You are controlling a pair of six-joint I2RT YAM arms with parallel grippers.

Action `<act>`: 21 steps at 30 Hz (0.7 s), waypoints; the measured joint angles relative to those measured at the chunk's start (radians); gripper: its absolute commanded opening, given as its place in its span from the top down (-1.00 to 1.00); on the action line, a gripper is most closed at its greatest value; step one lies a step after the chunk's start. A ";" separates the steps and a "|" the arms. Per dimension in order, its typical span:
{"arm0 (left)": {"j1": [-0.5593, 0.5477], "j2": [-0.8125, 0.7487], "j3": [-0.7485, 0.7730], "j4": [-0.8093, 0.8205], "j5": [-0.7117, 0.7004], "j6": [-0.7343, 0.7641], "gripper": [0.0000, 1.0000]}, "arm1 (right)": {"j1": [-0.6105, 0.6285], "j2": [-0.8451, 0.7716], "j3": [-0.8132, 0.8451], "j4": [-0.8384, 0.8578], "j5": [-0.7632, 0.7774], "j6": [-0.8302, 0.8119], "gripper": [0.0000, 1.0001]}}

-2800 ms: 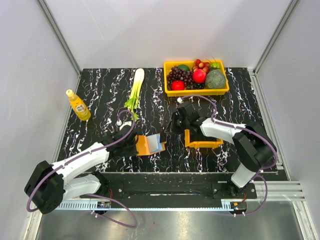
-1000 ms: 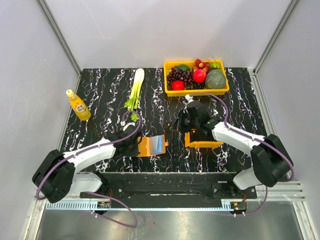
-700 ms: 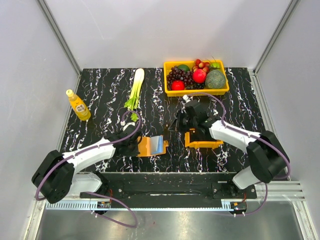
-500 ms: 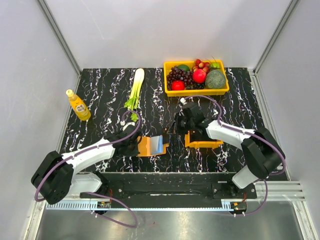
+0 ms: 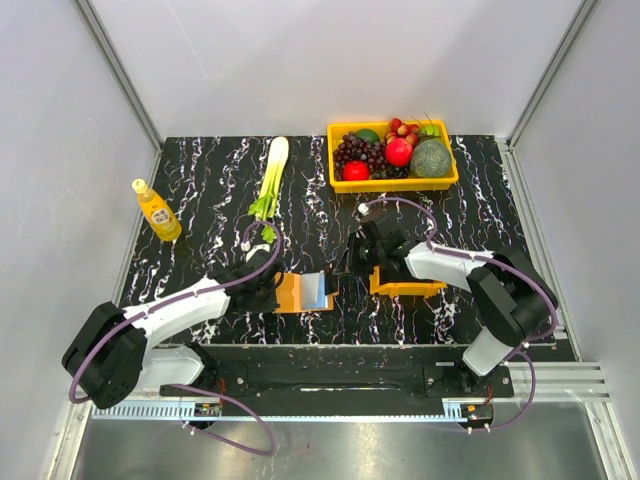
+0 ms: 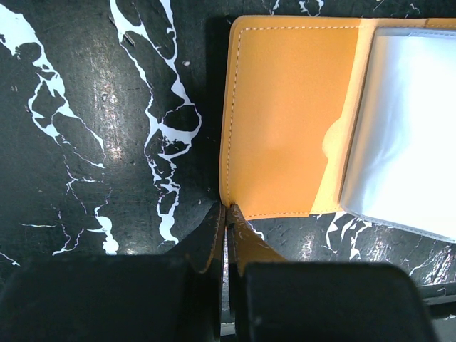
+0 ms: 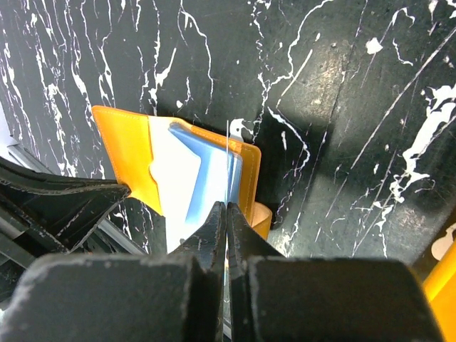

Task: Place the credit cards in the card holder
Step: Open the card holder at the center of the board.

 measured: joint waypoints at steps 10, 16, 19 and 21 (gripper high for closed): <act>0.000 0.000 0.000 -0.002 0.000 0.000 1.00 | 0.000 0.023 -0.059 0.074 -0.011 0.046 1.00; 0.000 0.005 0.000 0.000 0.000 -0.001 1.00 | 0.000 0.023 -0.113 0.160 -0.032 0.109 1.00; 0.000 0.008 0.000 0.002 0.000 -0.001 1.00 | 0.000 0.025 -0.117 0.184 -0.050 0.131 1.00; 0.000 0.008 -0.004 0.010 0.002 -0.001 1.00 | 0.000 0.025 -0.114 0.190 -0.062 0.134 1.00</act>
